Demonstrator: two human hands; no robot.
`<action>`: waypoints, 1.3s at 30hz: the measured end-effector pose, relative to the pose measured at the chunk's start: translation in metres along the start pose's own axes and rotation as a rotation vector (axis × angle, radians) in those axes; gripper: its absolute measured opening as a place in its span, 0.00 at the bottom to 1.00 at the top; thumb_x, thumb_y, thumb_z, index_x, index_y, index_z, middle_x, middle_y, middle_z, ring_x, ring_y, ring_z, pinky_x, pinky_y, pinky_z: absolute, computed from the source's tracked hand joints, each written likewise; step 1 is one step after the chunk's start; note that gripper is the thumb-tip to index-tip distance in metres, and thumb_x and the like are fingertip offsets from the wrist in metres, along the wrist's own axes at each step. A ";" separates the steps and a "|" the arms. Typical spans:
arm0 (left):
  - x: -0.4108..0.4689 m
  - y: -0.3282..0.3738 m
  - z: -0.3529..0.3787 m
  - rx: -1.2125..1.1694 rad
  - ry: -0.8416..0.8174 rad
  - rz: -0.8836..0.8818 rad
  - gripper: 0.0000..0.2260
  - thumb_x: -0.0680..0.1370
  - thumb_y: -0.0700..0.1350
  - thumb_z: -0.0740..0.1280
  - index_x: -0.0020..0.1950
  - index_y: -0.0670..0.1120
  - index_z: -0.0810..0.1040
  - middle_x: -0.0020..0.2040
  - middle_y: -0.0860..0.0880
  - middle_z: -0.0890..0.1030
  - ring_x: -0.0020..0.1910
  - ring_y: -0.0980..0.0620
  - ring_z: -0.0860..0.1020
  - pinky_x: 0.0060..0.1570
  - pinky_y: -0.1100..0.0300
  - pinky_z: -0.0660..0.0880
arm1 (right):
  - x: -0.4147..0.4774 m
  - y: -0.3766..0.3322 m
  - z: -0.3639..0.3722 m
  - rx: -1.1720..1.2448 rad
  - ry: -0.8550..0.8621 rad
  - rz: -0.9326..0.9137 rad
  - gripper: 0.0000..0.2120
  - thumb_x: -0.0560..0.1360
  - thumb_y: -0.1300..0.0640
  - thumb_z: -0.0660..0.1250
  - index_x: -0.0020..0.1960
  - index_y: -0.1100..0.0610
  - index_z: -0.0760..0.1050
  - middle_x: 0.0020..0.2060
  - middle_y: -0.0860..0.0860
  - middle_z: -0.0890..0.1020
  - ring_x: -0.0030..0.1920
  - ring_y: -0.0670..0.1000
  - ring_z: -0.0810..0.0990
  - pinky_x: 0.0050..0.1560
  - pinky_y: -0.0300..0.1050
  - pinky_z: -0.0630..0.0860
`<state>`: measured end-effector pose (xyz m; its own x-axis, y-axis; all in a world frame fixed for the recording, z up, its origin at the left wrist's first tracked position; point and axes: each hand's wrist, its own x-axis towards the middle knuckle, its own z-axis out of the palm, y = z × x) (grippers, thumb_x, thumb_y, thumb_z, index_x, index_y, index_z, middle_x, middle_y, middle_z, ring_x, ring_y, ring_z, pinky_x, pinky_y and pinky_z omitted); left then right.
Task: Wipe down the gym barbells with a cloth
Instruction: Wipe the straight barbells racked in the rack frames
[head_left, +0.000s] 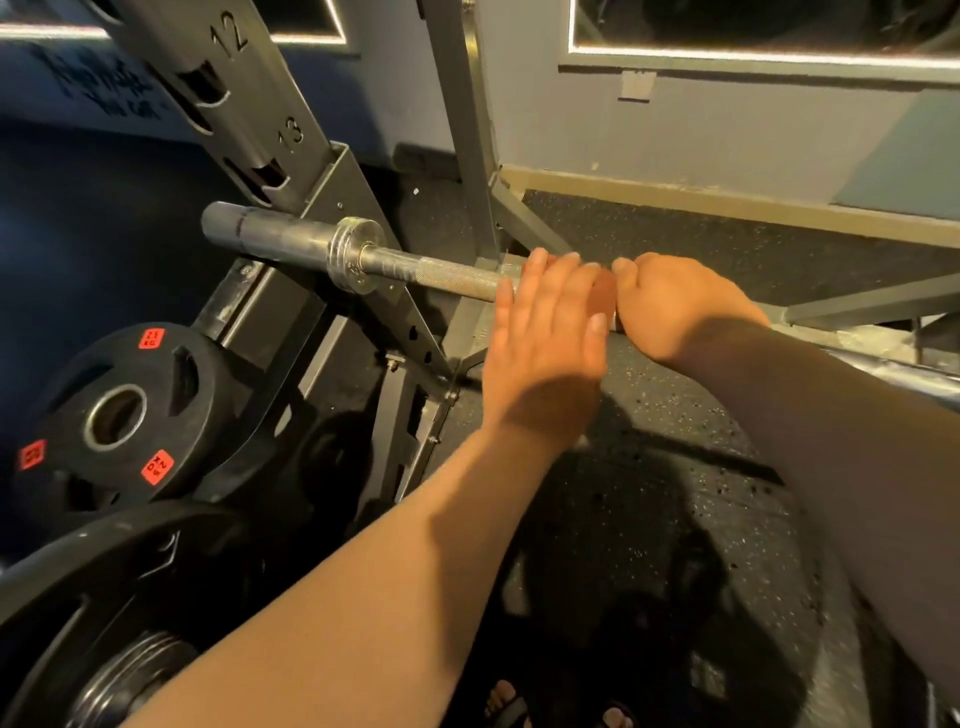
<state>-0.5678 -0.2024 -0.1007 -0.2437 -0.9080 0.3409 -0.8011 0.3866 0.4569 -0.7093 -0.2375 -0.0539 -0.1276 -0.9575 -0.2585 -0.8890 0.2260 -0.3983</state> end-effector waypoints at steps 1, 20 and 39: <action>0.002 -0.009 -0.006 -0.003 0.017 -0.001 0.23 0.84 0.48 0.49 0.79 0.48 0.63 0.80 0.50 0.64 0.82 0.50 0.50 0.80 0.49 0.39 | -0.001 0.000 0.000 0.003 -0.001 -0.003 0.19 0.86 0.45 0.45 0.52 0.53 0.70 0.48 0.54 0.75 0.49 0.59 0.74 0.50 0.52 0.68; 0.014 -0.004 -0.008 -0.100 0.201 -0.297 0.19 0.84 0.46 0.50 0.72 0.47 0.70 0.77 0.50 0.67 0.82 0.51 0.51 0.81 0.48 0.42 | 0.005 0.001 -0.004 0.153 0.023 -0.044 0.20 0.87 0.46 0.46 0.55 0.56 0.73 0.48 0.53 0.75 0.50 0.56 0.73 0.52 0.50 0.67; 0.017 0.002 -0.004 0.003 0.095 -0.196 0.23 0.85 0.45 0.44 0.71 0.42 0.73 0.76 0.44 0.69 0.82 0.43 0.53 0.80 0.46 0.40 | 0.001 -0.007 -0.002 -0.153 0.028 -0.082 0.16 0.87 0.54 0.48 0.58 0.59 0.72 0.43 0.53 0.73 0.44 0.57 0.75 0.44 0.52 0.69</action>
<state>-0.5720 -0.2166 -0.0907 -0.0302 -0.9462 0.3221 -0.8300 0.2032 0.5194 -0.7039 -0.2410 -0.0493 -0.0621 -0.9767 -0.2053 -0.9533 0.1189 -0.2776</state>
